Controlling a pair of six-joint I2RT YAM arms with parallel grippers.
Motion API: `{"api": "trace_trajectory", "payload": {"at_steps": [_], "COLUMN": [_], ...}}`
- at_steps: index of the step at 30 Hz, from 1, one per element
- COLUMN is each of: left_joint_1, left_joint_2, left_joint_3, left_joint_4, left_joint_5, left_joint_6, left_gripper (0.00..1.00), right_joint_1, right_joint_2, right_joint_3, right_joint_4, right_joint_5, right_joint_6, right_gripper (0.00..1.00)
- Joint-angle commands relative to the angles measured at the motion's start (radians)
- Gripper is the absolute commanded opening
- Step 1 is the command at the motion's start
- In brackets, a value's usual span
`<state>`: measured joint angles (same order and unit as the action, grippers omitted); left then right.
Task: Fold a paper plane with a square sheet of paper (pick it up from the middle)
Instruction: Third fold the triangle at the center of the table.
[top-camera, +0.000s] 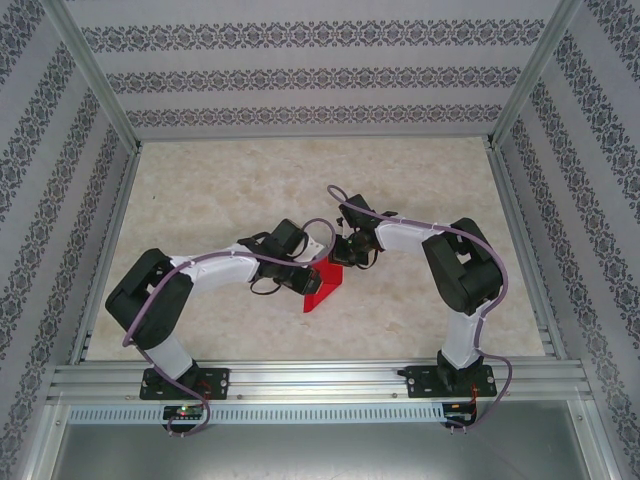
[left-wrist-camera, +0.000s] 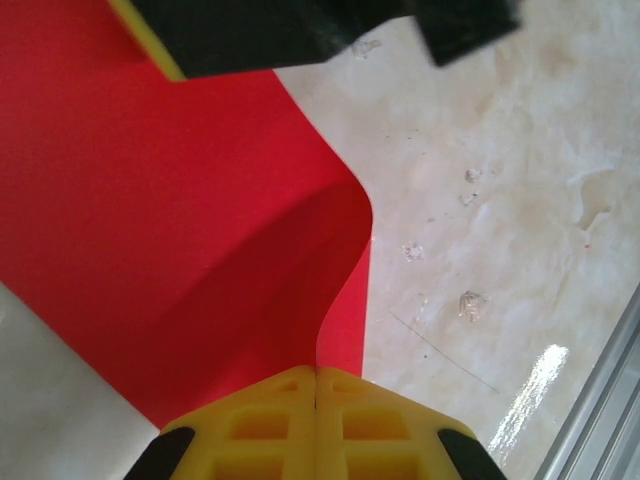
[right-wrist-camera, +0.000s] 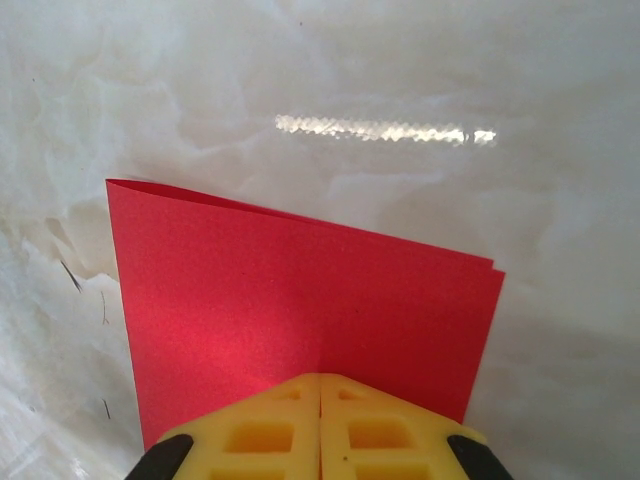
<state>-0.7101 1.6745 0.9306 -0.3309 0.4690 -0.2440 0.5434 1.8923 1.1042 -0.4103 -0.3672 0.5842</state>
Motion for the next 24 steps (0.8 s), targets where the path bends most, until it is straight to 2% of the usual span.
{"api": "trace_trajectory", "payload": {"at_steps": [1,13,18,24], "left_joint_1": [0.022,0.028,0.029,0.029], "left_joint_2": [0.013,0.054,0.05,0.077], "left_joint_3": [0.033,0.047,0.045,0.048], "left_joint_4": [-0.009,-0.008,-0.015,-0.01], "left_joint_5": [-0.006,-0.059,-0.122,-0.087], "left_joint_6": [0.015,0.04,0.047,0.045], "left_gripper": [0.0,0.01,0.01,0.02], "right_joint_1": [0.007,0.002,0.003,0.001], "right_joint_2": [0.024,0.02,0.022,0.022], "right_joint_3": [0.02,-0.003,-0.004,-0.01], "right_joint_4": [-0.022,-0.001,0.004,0.008], "right_joint_5": [0.015,0.008,0.007,0.007], "right_joint_6": [-0.027,-0.013,-0.009,-0.003], "right_gripper": [0.08,0.08,0.08,0.08]}}
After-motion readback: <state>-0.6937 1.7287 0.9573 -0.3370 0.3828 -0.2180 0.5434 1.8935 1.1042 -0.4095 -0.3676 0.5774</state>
